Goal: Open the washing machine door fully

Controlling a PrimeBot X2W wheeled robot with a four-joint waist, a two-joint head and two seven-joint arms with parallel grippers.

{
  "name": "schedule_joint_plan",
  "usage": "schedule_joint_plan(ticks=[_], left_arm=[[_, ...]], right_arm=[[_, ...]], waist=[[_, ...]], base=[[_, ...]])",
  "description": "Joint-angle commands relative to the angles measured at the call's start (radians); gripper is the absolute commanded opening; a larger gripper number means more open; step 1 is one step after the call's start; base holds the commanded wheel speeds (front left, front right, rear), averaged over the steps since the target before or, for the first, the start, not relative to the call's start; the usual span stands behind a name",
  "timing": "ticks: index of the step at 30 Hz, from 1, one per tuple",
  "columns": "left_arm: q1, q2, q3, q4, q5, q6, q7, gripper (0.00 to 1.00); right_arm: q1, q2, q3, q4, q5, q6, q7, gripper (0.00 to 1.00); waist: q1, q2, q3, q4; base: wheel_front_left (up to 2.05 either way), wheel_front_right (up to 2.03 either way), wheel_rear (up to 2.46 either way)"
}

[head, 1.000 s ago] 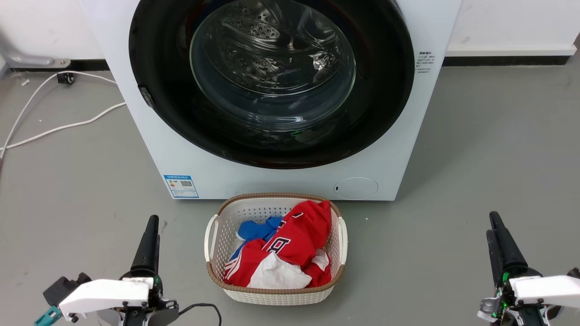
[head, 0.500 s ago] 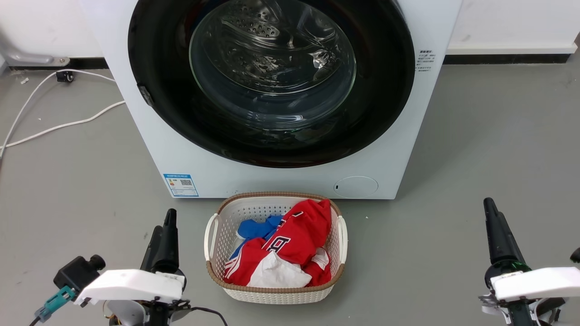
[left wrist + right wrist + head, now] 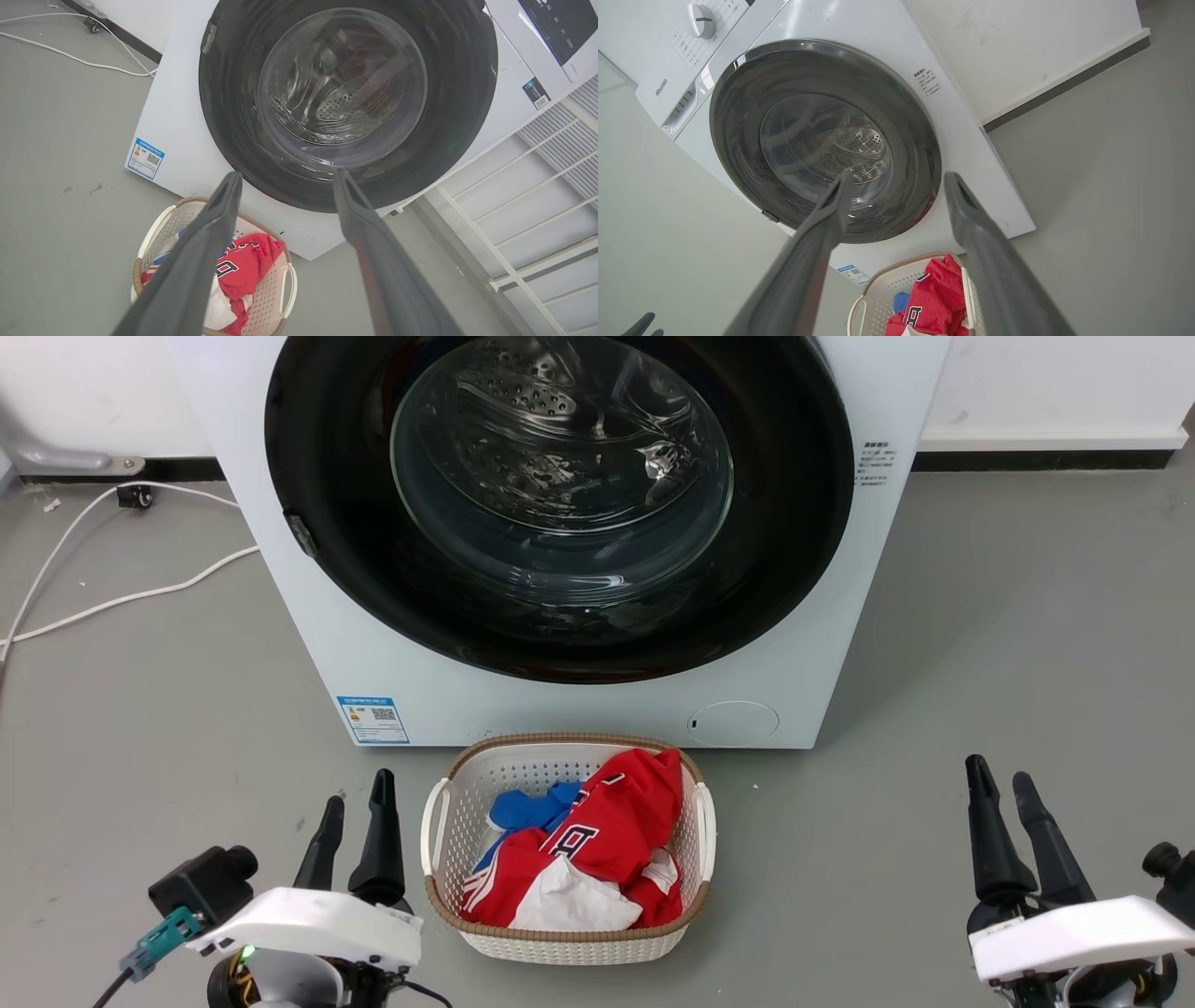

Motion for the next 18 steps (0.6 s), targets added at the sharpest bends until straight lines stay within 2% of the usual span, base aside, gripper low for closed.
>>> schedule_joint_plan(ticks=[1, 18], left_arm=[[-0.003, 0.012, -0.012, -0.02, 0.033, 0.008, -0.012, 1.0], [0.011, 0.054, -0.105, -0.05, 0.219, 0.056, -0.063, 1.0]], right_arm=[[0.0, -0.002, 0.002, -0.017, -0.04, 0.002, -0.011, 1.0], [0.036, -0.002, 0.011, -0.037, -0.237, 0.002, -0.061, 1.0]], waist=[[0.0, 0.0, 0.0, 0.0], [0.0, 0.0, -0.005, 0.002]], base=[[0.0, 0.0, 0.0], [0.0, 0.0, 0.0]])
